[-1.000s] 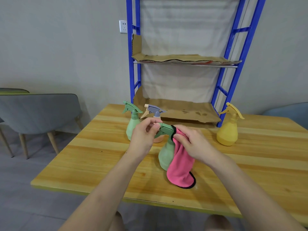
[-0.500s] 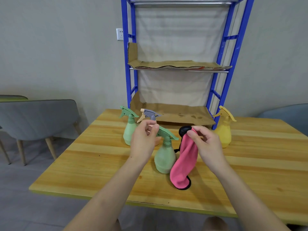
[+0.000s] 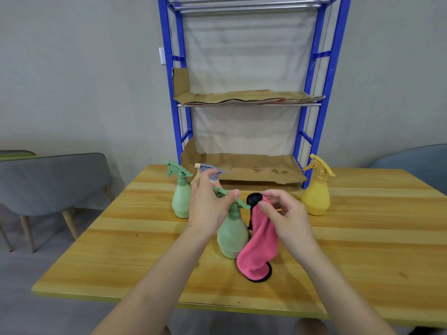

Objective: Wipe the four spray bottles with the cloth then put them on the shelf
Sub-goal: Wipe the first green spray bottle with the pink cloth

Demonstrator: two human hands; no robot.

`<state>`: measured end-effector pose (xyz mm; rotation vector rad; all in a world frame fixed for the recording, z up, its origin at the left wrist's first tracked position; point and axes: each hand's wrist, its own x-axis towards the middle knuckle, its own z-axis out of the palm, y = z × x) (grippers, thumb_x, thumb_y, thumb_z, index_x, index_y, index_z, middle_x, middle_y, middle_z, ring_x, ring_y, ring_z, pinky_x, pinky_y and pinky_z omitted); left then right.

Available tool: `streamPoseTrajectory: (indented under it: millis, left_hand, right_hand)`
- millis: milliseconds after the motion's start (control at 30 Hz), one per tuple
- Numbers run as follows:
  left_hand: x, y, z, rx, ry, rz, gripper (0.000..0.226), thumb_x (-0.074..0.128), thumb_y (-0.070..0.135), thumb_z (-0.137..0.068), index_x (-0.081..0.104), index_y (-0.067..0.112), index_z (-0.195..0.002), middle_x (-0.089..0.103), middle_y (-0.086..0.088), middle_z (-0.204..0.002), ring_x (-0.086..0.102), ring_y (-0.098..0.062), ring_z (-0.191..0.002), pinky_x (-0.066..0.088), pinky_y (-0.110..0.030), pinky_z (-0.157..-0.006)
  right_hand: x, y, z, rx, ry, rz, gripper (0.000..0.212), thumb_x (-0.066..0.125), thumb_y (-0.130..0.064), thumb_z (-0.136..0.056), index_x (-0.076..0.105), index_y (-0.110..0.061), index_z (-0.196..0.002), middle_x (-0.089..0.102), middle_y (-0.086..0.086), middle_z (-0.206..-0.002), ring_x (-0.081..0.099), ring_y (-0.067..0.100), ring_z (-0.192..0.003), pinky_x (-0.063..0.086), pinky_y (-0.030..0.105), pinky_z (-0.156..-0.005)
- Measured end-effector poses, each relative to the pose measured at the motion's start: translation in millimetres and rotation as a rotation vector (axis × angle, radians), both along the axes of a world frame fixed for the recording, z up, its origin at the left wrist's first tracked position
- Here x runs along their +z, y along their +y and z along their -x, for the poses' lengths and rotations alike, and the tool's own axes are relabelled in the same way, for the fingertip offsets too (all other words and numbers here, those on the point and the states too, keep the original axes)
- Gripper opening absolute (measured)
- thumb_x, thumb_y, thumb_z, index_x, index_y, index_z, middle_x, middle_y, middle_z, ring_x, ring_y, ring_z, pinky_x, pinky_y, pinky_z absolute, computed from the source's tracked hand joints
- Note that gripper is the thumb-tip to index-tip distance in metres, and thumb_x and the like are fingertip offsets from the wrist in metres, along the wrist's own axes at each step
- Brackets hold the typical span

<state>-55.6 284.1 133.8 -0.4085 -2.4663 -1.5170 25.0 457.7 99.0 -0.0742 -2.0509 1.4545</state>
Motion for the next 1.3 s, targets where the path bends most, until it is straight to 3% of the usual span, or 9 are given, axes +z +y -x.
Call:
streamPoseTrajectory:
  millis: [167, 267, 367, 467, 567, 767, 933, 1100, 1300]
  left_hand:
    - [-1, 1, 4, -0.097, -0.011, -0.062, 0.062, 0.087, 0.036, -0.080, 0.044, 0.043, -0.125, 0.054, 0.000, -0.123, 0.060, -0.016, -0.100, 0.058, -0.044, -0.090]
    - [0, 1, 7, -0.253, -0.092, -0.145, 0.059, 0.083, 0.023, -0.086, 0.048, 0.033, -0.132, 0.059, 0.005, -0.114, 0.065, -0.011, -0.099, 0.056, -0.027, -0.083]
    - [4, 2, 9, -0.448, -0.177, -0.207, 0.050, 0.075, 0.009, -0.093, 0.049, 0.024, -0.132, 0.067, 0.002, -0.125, 0.069, -0.010, -0.111, 0.054, -0.018, -0.084]
    - [2, 5, 12, -0.542, -0.179, -0.149, 0.038, 0.065, 0.005, -0.099, 0.052, 0.021, -0.131, 0.069, 0.004, -0.134, 0.066, -0.009, -0.121, 0.051, -0.024, -0.094]
    - [-1, 6, 12, -0.553, -0.139, -0.100, 0.034, 0.058, 0.007, -0.103, 0.055, 0.019, -0.135, 0.069, 0.008, -0.136, 0.060, -0.004, -0.129, 0.050, -0.026, -0.103]
    - [-12, -8, 1, -0.412, -0.157, -0.181, 0.020, 0.065, 0.024, -0.101, 0.071, 0.030, -0.119, 0.072, -0.002, -0.116, 0.065, -0.009, -0.100, 0.050, -0.019, -0.080]
    - [-18, -6, -12, -0.417, -0.092, -0.231, 0.022, 0.063, 0.013, -0.102, 0.078, 0.022, -0.116, 0.079, 0.006, -0.109, 0.071, -0.012, -0.103, 0.057, -0.026, -0.091]
    - [-23, -4, -17, -0.424, -0.122, -0.300, 0.024, 0.060, 0.014, -0.104, 0.076, 0.020, -0.120, 0.078, 0.007, -0.115, 0.069, -0.012, -0.113, 0.054, -0.027, -0.098]
    - [-23, -4, -13, -0.402, -0.102, -0.263, 0.025, 0.057, 0.015, -0.106, 0.075, 0.018, -0.123, 0.077, 0.009, -0.116, 0.068, -0.008, -0.115, 0.052, -0.028, -0.101]
  right_hand:
    - [-1, -5, 1, -0.012, 0.033, 0.081, 0.011, 0.076, -0.015, -0.091, 0.075, -0.026, -0.093, 0.075, -0.007, -0.091, 0.069, 0.015, -0.089, 0.057, 0.039, -0.084]
    - [-3, -10, -1, 0.007, 0.065, 0.137, 0.010, 0.074, -0.013, -0.094, 0.076, -0.024, -0.094, 0.076, -0.004, -0.089, 0.070, 0.019, -0.089, 0.056, 0.038, -0.083]
    - [-8, -11, 1, 0.013, 0.079, 0.165, 0.012, 0.070, -0.014, -0.097, 0.074, -0.025, -0.094, 0.073, -0.002, -0.087, 0.068, 0.027, -0.087, 0.054, 0.044, -0.082]
    - [-12, -12, 3, 0.004, 0.072, 0.178, 0.017, 0.066, -0.011, -0.099, 0.073, -0.026, -0.095, 0.072, -0.005, -0.087, 0.066, 0.021, -0.083, 0.054, 0.041, -0.080]
    - [-15, -12, 2, 0.015, 0.055, 0.177, 0.020, 0.064, -0.007, -0.099, 0.074, -0.025, -0.096, 0.076, -0.005, -0.091, 0.070, 0.020, -0.090, 0.055, 0.036, -0.084]
    - [-17, -12, -1, -0.114, 0.111, 0.281, 0.013, 0.071, -0.010, -0.095, 0.075, -0.022, -0.095, 0.075, -0.003, -0.087, 0.071, 0.017, -0.088, 0.056, 0.033, -0.082]
    - [-8, -25, 7, -0.248, 0.187, 0.277, 0.014, 0.072, -0.013, -0.094, 0.078, -0.025, -0.095, 0.076, -0.011, -0.090, 0.071, 0.010, -0.091, 0.055, 0.030, -0.084]
    - [-15, -42, 15, -0.138, 0.171, 0.185, 0.018, 0.069, -0.012, -0.098, 0.081, -0.018, -0.110, 0.073, -0.007, -0.103, 0.070, 0.007, -0.101, 0.053, 0.022, -0.090]
    - [-41, -46, 14, -0.151, 0.314, -0.105, 0.021, 0.068, -0.004, -0.097, 0.079, -0.009, -0.114, 0.070, -0.001, -0.103, 0.069, 0.012, -0.098, 0.057, 0.027, -0.084]
